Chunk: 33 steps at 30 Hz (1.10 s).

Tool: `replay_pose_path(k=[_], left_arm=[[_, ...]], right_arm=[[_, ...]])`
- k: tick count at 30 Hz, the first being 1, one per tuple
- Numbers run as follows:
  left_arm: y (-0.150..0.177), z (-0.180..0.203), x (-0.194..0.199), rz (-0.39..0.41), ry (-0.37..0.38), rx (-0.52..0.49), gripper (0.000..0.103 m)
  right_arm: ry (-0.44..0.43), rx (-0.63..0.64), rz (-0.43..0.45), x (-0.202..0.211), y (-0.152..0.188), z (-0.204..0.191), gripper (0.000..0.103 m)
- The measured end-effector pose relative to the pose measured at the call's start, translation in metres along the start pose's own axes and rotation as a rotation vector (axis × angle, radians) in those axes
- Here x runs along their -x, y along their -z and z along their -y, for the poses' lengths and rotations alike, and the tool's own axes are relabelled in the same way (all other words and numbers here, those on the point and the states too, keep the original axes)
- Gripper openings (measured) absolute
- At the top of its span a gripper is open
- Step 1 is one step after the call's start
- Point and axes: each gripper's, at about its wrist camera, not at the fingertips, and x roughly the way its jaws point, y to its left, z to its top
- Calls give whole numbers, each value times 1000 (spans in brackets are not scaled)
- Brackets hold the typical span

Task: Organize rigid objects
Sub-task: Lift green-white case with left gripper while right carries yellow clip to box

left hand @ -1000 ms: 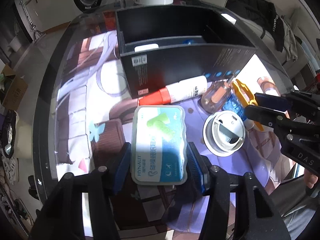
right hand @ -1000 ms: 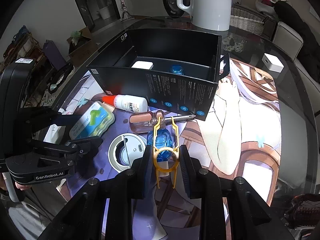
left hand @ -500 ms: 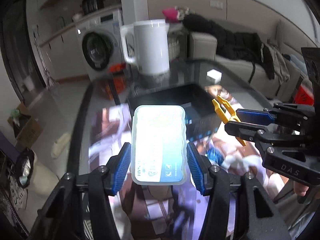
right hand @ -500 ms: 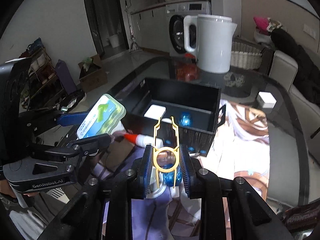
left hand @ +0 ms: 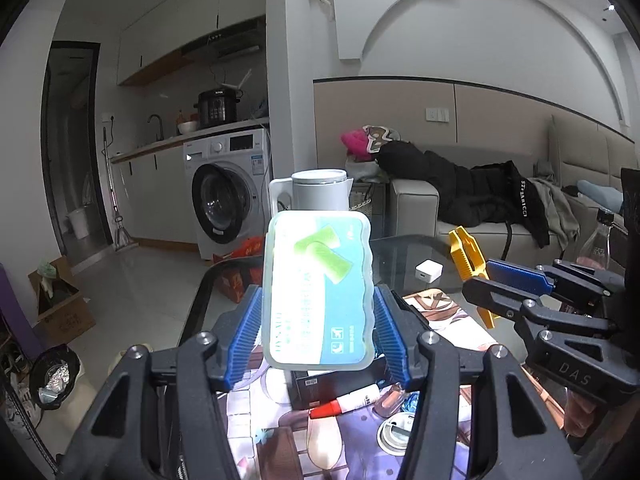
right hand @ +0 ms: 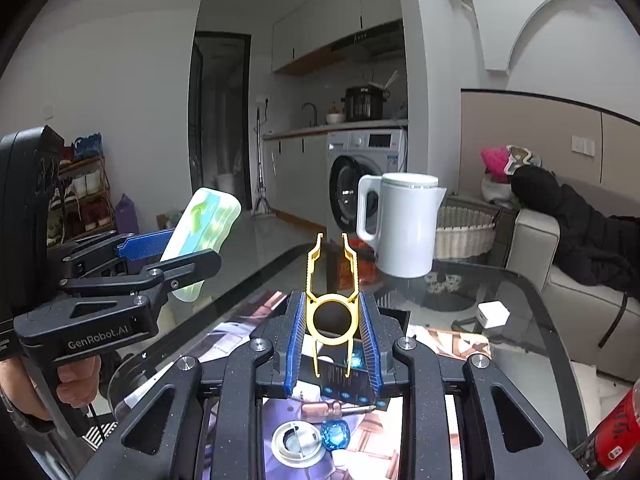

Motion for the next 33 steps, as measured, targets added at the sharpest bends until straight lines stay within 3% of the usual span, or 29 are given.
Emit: replay_pose_path(k=[17, 24, 33], left_arm=[[-8, -1, 5, 25, 6, 35, 55], [-18, -5, -5, 57, 2, 52, 55], [-27, -16, -37, 20, -14, 130, 55]], right_arm=[[-17, 4, 35, 4, -4, -4, 26], [-8, -24, 54, -2, -15, 2, 26], [18, -83, 83, -20, -39, 11, 26]])
